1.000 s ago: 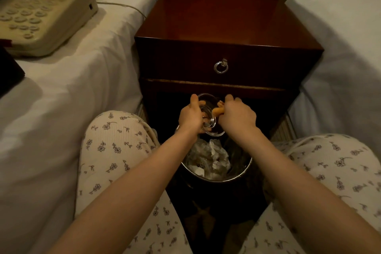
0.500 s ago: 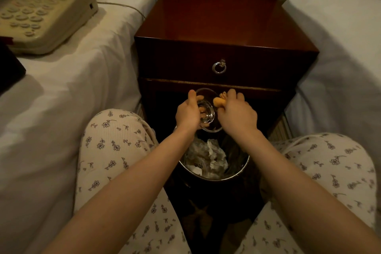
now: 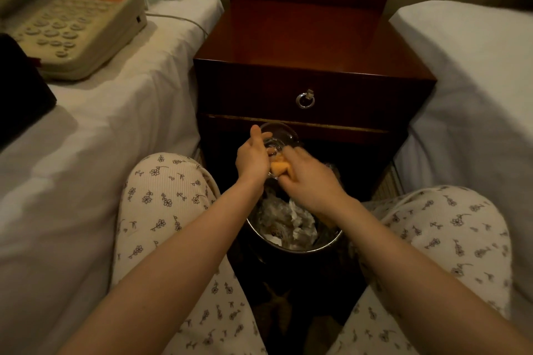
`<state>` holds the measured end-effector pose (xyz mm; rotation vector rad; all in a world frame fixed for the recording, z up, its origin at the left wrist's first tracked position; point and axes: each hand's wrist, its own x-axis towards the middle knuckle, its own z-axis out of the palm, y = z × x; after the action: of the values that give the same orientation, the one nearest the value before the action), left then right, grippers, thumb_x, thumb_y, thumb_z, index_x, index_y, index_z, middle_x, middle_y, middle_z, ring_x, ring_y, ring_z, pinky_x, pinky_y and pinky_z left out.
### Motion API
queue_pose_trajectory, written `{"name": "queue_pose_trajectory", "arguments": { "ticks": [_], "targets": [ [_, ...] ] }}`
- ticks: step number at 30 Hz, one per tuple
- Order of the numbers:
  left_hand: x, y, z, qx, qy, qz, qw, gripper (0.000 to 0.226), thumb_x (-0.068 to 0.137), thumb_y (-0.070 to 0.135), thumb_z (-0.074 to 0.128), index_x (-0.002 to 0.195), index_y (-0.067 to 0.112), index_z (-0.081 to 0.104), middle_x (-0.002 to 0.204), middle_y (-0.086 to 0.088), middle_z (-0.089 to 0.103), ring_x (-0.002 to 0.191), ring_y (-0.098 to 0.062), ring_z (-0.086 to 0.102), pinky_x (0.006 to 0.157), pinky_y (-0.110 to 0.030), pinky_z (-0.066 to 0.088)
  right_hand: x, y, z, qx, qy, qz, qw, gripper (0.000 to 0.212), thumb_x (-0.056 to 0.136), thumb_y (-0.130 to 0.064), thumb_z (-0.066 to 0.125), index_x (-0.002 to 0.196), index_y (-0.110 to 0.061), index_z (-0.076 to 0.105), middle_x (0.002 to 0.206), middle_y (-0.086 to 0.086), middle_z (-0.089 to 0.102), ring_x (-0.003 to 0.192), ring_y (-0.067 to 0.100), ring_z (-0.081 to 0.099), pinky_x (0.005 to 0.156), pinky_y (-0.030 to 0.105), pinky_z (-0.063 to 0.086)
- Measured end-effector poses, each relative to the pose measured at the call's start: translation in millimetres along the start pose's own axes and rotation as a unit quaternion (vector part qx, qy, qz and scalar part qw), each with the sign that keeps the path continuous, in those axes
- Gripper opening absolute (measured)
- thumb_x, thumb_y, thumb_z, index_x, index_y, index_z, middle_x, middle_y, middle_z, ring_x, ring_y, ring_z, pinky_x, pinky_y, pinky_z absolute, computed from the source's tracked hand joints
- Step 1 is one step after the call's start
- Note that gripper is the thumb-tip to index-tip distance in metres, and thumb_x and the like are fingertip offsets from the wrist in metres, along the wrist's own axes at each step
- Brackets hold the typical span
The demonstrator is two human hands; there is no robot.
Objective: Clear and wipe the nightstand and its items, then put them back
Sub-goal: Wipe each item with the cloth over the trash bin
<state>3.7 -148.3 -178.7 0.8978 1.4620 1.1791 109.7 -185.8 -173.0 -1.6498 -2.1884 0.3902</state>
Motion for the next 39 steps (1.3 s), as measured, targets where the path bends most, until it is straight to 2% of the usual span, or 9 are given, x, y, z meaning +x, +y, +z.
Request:
{"name": "queue_pose_trajectory", "arguments": {
  "ticks": [7,10,12,15,21,26,30,36,39],
  "targets": [
    [-5,13,-7,-0.002,-0.017,0.012,1.0,0.048,0.099,0.048,0.027,0.112,0.017,0.062,0.104,-0.008,0.065,0.094,-0.024,0.066,0.077,-0.039,0.057,-1,21,-12,-0.06,0.032,0.216,0.974,0.038,0.092,-0.026,0.049,0.128,-0.014,0.039,0.123,0.011,0.045,0.104,0.032,0.054,0.081,0.04,0.045],
    [-1,23,-14,-0.049,-0.014,-0.007,0.999,0.05,0.099,0.047,0.027,0.11,0.013,0.062,0.103,-0.01,0.066,0.092,-0.025,0.067,0.077,-0.043,0.058,5,18,-20,0.149,0.107,0.247,0.951,0.031,0.095,-0.028,0.046,0.121,-0.013,0.041,0.114,0.011,0.049,0.098,0.028,0.055,0.077,0.036,0.044],
    [0,28,-16,-0.08,-0.007,-0.028,0.996,0.051,0.1,0.046,0.026,0.112,0.011,0.061,0.106,-0.013,0.065,0.093,-0.026,0.066,0.067,-0.039,0.058,10,9,-25,0.334,0.088,0.284,0.895,0.034,0.094,-0.032,0.047,0.123,-0.016,0.038,0.111,0.01,0.05,0.091,0.023,0.054,0.074,0.034,0.043],
    [2,36,-18,-0.143,-0.011,-0.076,0.987,0.051,0.1,0.046,0.025,0.102,0.011,0.062,0.102,-0.016,0.065,0.085,-0.027,0.065,0.057,-0.038,0.055,14,-5,-29,0.441,0.014,0.328,0.835,0.062,0.087,-0.04,0.059,0.136,-0.018,0.027,0.104,0.006,0.05,0.086,0.02,0.053,0.074,0.033,0.047],
    [11,76,-26,-0.201,-0.005,-0.07,0.977,0.047,0.1,0.044,0.027,0.082,0.014,0.059,0.081,-0.012,0.062,0.071,-0.024,0.062,0.068,-0.045,0.054,34,-26,-51,0.53,-0.003,0.316,0.787,0.038,0.087,-0.026,0.061,0.108,-0.015,0.032,0.085,0.005,0.048,0.071,0.016,0.051,0.058,0.027,0.043],
    [27,137,-42,-0.216,-0.011,-0.043,0.975,0.047,0.099,0.045,0.025,0.107,0.014,0.059,0.09,-0.01,0.062,0.073,-0.021,0.061,0.063,-0.039,0.053,83,-56,-83,0.55,0.015,0.272,0.789,0.049,0.084,-0.025,0.063,0.123,-0.008,0.039,0.087,0.008,0.055,0.069,0.016,0.054,0.055,0.028,0.044],
    [41,194,-60,-0.216,0.006,0.009,0.976,0.046,0.099,0.043,0.023,0.083,0.015,0.055,0.083,-0.007,0.06,0.071,-0.019,0.058,0.066,-0.033,0.051,133,-82,-107,0.577,0.03,0.245,0.778,0.059,0.083,-0.025,0.066,0.13,-0.005,0.037,0.091,0.01,0.057,0.067,0.016,0.056,0.051,0.028,0.043],
    [72,260,-100,-0.127,0.034,0.025,0.991,0.03,0.097,0.028,0.027,0.084,0.015,0.051,0.08,-0.003,0.051,0.07,-0.016,0.049,0.075,-0.032,0.042,213,-125,-124,0.593,0.029,0.201,0.779,0.066,0.078,-0.022,0.07,0.131,-0.002,0.038,0.116,0.02,0.058,0.067,0.019,0.058,0.039,0.021,0.046],
    [93,286,-133,-0.072,0.062,0.033,0.995,0.027,0.095,0.013,0.034,0.071,0.013,0.046,0.068,-0.003,0.044,0.058,-0.013,0.039,0.058,-0.025,0.037,250,-147,-124,0.586,0.014,0.185,0.788,0.069,0.076,-0.025,0.071,0.134,-0.005,0.038,0.12,0.018,0.057,0.071,0.019,0.058,0.048,0.027,0.047]
  ]
}}
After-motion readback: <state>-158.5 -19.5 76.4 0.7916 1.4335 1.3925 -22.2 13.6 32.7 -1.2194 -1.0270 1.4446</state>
